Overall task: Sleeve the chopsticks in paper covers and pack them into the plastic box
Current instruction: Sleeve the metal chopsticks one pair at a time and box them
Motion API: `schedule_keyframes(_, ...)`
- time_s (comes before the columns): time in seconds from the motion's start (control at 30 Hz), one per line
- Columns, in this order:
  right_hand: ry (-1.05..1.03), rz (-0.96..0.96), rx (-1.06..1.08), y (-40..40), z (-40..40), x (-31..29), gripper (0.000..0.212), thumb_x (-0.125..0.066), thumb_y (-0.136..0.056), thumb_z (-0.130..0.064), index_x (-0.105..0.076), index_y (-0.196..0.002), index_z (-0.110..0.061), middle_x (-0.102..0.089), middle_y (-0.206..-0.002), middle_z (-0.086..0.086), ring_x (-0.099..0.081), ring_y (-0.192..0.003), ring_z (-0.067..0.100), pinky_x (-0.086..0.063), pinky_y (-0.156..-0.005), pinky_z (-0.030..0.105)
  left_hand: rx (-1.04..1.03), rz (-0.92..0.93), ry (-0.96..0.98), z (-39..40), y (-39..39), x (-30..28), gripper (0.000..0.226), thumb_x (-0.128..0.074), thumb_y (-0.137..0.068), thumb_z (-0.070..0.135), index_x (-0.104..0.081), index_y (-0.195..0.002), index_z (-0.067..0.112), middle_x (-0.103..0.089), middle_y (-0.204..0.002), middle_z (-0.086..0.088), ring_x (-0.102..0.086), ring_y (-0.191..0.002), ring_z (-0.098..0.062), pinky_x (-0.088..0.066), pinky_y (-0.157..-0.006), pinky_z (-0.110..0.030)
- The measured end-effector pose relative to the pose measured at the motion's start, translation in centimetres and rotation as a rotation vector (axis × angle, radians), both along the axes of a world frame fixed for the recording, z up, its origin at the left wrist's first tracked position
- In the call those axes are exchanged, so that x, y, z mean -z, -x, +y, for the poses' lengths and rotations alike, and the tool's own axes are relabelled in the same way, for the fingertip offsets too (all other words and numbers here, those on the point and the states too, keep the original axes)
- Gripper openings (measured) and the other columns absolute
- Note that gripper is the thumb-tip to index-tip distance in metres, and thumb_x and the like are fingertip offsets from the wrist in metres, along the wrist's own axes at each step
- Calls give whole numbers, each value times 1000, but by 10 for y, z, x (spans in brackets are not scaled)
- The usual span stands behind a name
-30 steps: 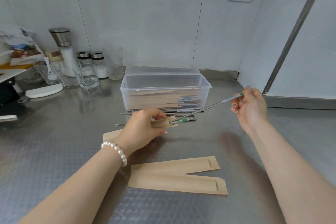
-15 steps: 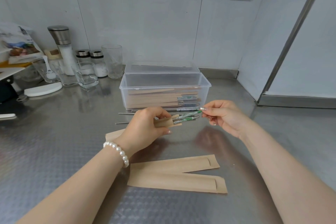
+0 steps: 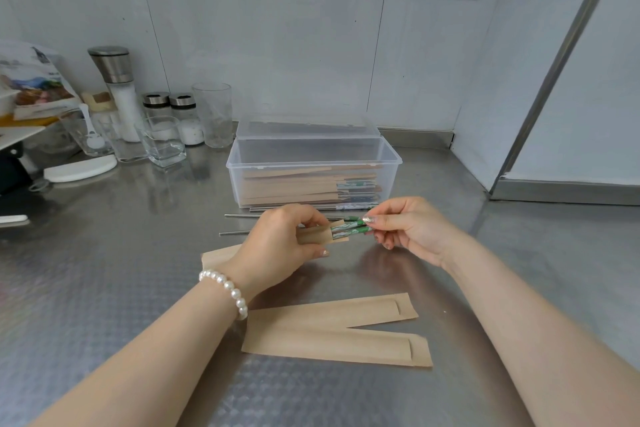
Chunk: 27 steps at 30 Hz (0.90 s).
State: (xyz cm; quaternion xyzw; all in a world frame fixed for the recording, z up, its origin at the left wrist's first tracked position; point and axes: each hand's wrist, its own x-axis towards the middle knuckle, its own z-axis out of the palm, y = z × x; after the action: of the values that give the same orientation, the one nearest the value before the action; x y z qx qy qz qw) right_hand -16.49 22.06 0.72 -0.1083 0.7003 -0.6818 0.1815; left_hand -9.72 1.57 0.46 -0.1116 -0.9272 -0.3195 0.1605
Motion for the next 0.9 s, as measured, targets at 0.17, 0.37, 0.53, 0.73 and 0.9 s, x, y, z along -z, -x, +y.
schedule_keyframes(0.17, 2, -33, 16, -2, 0, -2, 6, -66, -75, -3, -66, -80, 0, -65, -58, 12, -53, -40, 11, -42, -37, 17, -3, -9, -13, -1, -1, -1, 35, -80, -66, 22, -66, -99, 22, -52, -80, 17, -47, -70, 0, -34, -64, -7)
schedule_keyframes(0.37, 69, -72, 34, -2, 1, -3, 7, -60, -82, -1, -66, -85, 2, -66, -57, 10, -56, -42, 11, -45, -40, 17, -35, 0, -35, -3, 0, -2, 36, -80, -66, 22, -67, -100, 22, -56, -83, 14, -50, -76, -9, -38, -72, -19)
schedule_keyframes(0.53, 99, -51, 88, -4, -6, 0, 8, -58, -83, 3, -67, -84, 3, -66, -56, 11, -56, -42, 11, -46, -41, 17, -35, 29, -48, -6, 2, -1, 39, -80, -66, 18, -68, -102, 20, -58, -86, 12, -56, -84, -13, -45, -81, -24)
schedule_keyframes(0.73, 155, 36, 221, 1, 4, -12, 13, -54, -86, 4, -65, -78, 2, -63, -53, 9, -55, -42, 9, -45, -42, 15, -174, 405, -178, -11, 2, -5, 48, -67, -68, 44, -60, -110, 22, -58, -102, 10, -53, -94, -11, -39, -86, -30)
schedule_keyframes(0.9, 307, 56, 406, 18, 32, -40, 15, -52, -89, 0, -62, -79, 1, -65, -53, 3, -57, -45, 5, -47, -46, 12, -338, 469, -396, -28, 1, -10, 31, -47, -76, 42, -53, -104, 30, -53, -94, 21, -51, -90, -8, -38, -90, -38)
